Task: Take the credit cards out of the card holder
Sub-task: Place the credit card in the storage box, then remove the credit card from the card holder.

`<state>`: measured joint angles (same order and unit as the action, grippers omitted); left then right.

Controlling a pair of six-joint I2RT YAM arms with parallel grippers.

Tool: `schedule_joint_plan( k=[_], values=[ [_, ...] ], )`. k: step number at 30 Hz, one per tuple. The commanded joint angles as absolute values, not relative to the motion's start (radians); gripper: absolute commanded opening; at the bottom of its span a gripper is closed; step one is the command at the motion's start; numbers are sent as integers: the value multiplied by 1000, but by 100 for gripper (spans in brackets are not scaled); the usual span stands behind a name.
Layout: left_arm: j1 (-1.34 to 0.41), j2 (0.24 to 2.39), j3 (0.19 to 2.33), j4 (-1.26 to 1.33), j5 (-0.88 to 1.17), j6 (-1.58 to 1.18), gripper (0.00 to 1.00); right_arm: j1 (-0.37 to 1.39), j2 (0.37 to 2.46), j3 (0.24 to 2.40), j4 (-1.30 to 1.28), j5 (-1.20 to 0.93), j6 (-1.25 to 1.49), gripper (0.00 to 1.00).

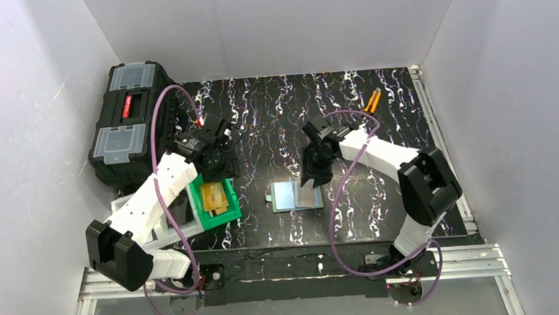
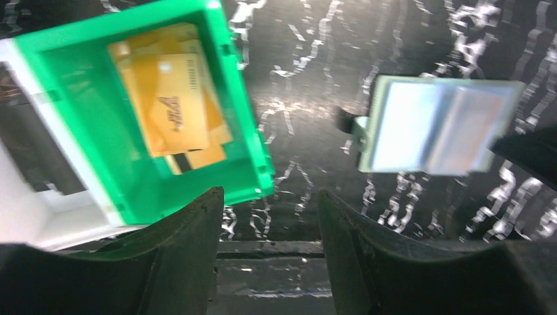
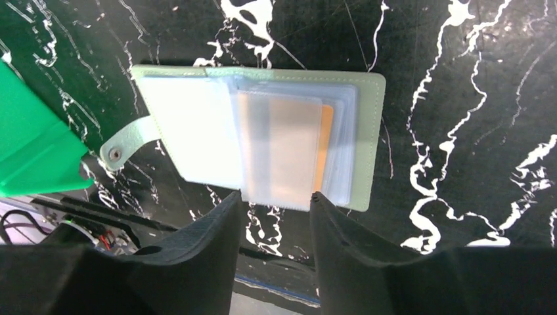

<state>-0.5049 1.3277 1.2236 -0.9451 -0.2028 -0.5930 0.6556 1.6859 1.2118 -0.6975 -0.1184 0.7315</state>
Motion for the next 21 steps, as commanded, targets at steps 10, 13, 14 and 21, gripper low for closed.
schedule_joint_plan(
  k=[10, 13, 14, 21],
  values=[
    [-547, 1350, 1133, -725, 194, -634, 44, 695, 1788, 1219, -670, -57, 769, 39],
    [-586, 1391, 1128, -677, 206, -648, 40, 695, 1796, 1211, -663, -48, 772, 35],
    [-597, 1405, 1129, -664, 210, -656, 39, 695, 1799, 1208, -660, -48, 772, 35],
    [-647, 1488, 1119, -601, 208, -687, 27, 702, 1844, 1205, -637, -71, 774, 30]
  ],
)
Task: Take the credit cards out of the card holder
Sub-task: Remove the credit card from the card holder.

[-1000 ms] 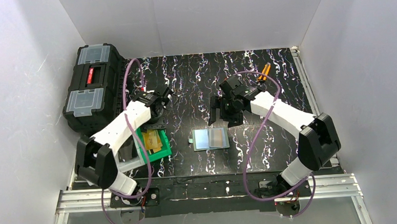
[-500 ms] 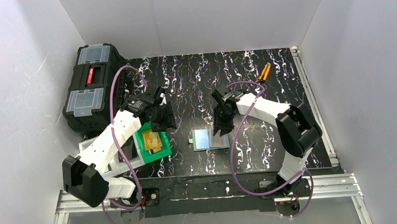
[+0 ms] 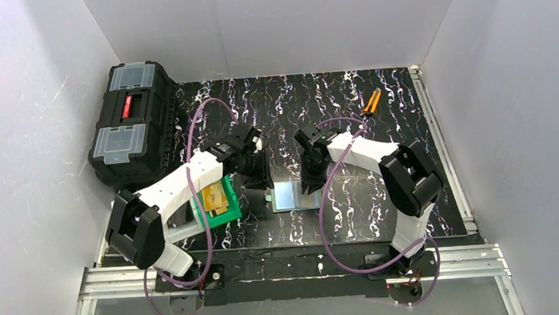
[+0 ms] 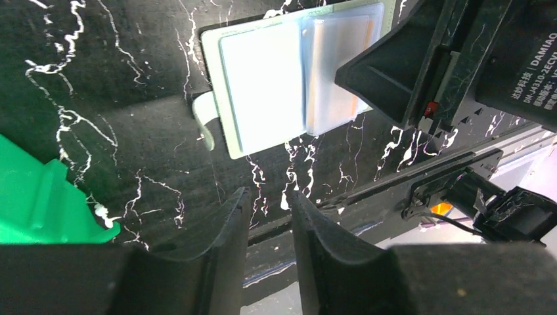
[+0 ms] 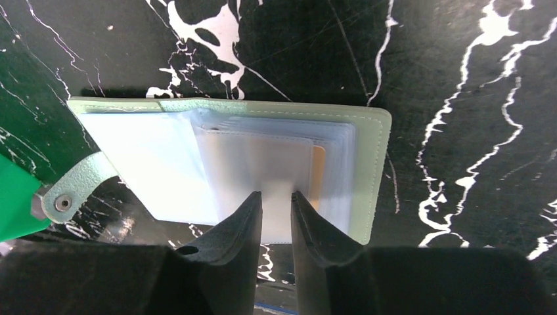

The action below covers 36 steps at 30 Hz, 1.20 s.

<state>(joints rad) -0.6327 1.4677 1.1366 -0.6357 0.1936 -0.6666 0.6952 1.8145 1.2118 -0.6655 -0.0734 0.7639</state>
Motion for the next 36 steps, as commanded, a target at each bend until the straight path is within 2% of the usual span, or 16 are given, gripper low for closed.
schedule_joint_plan(
  k=[1, 6, 11, 23, 31, 36],
  values=[
    [-647, 1498, 1115, -596, 200, -690, 25, 704, 1847, 1205, -631, -77, 773, 30],
    [-648, 1578, 1086, -582, 170, -686, 9, 713, 1863, 1216, -616, -112, 776, 30],
    [-651, 1653, 1061, -538, 165, -684, 0, 716, 1869, 1224, -610, -124, 776, 29],
    [-675, 1778, 1065, -497, 169, -672, 0, 726, 1940, 1238, -538, -270, 808, 29],
    [-678, 1662, 1142, -588, 138, -643, 0, 720, 1989, 1227, -518, -276, 826, 29],
    [-705, 1627, 1163, -567, 187, -640, 0, 711, 1991, 1221, -507, -287, 833, 29]
  ],
)
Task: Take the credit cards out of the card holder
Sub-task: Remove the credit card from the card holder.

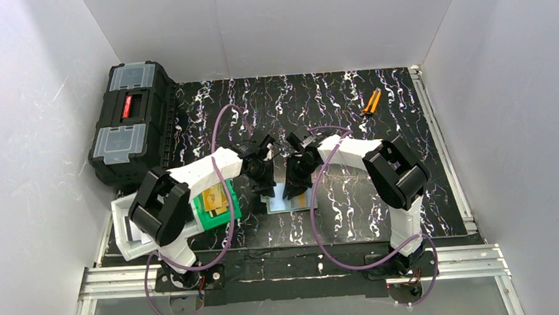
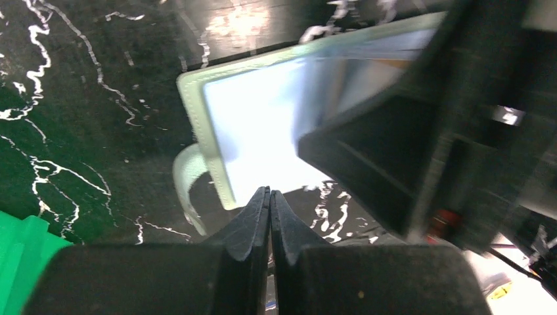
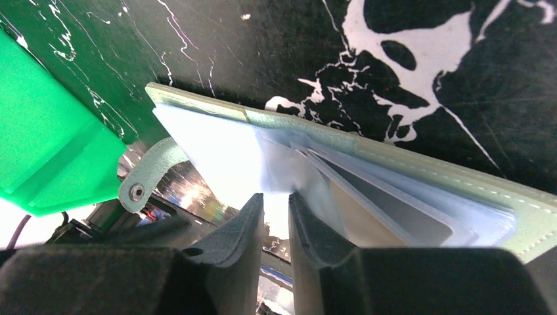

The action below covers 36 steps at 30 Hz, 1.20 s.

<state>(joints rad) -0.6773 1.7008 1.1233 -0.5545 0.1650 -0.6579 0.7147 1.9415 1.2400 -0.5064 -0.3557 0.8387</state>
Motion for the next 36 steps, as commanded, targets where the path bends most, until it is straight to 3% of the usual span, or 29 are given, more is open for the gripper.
schedule_joint_plan(
  k=[1, 15, 23, 30, 36],
  values=[
    [-716, 1630, 1156, -545, 198, -640, 0, 708, 1991, 1221, -505, -294, 834, 29],
    [-749, 1674, 941, -193, 254, -806, 0, 691, 1974, 1196, -496, -309, 837, 27],
    [-749, 1727, 919, -238, 163, -855, 0, 685, 1934, 1193, -502, -313, 831, 27],
    [-749, 1786, 958, -381, 86, -882, 0, 669, 1816, 1201, -558, -249, 785, 43],
    [-749, 1819, 975, -423, 76, -886, 0, 647, 1757, 1167, -570, -221, 765, 47]
  ],
)
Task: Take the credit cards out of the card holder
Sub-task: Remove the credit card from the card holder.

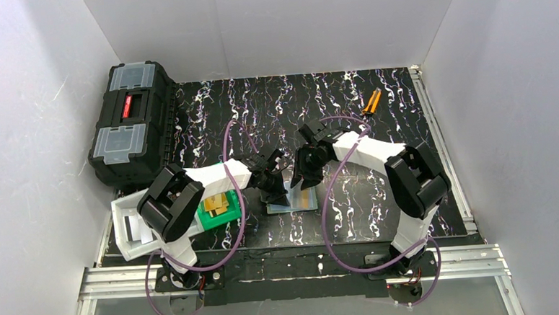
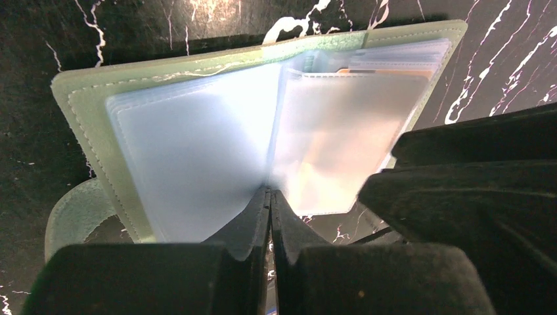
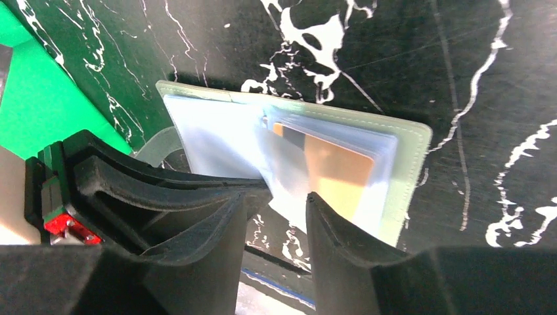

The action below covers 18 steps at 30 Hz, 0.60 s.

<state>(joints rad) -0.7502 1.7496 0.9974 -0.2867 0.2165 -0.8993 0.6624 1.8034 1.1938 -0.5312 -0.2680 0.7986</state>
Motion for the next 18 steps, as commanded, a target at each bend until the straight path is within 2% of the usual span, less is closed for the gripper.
schedule_joint_plan(
  k=[1, 9, 18],
  values=[
    [-749, 1823, 978, -427, 76, -887, 0, 643, 1756, 1158, -564, -224, 764, 47],
    [-749, 1818, 979, -427, 83, -882, 0, 637, 1804, 1116, -482, -307, 762, 46],
    [-749, 1776, 1025, -452, 103, -825, 0, 637, 1791, 1124, -464, -318, 767, 30]
  ],
)
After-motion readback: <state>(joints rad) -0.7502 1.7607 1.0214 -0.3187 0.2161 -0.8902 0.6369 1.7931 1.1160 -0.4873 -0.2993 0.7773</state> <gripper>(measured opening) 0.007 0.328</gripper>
